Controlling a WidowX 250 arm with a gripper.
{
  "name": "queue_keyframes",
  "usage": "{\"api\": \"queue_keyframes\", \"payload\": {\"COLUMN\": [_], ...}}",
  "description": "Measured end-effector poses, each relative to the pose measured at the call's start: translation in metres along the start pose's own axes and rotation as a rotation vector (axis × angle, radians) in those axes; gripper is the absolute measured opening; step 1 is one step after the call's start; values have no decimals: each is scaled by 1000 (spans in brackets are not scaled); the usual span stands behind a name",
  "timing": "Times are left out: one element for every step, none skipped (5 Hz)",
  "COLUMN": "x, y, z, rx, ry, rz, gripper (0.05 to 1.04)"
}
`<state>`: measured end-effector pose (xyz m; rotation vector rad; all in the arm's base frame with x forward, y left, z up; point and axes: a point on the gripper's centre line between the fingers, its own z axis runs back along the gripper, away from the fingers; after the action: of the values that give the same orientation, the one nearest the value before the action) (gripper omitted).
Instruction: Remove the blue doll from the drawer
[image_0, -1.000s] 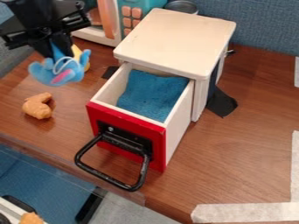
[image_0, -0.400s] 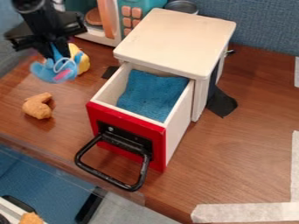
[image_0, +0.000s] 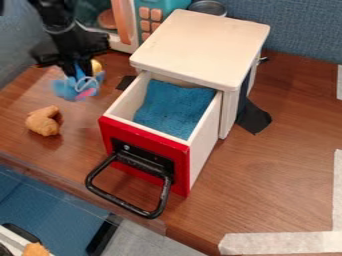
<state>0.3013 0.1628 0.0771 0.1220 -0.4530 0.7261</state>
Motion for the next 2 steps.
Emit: {"api": "queue_keyframes", "payload": {"x": [3, 7], "y": [-4, -11], "z": [-20, -28], "rx": [23, 29], "ry": [-6, -13], "rz": [-12, -30], "gripper": [175, 175]}}
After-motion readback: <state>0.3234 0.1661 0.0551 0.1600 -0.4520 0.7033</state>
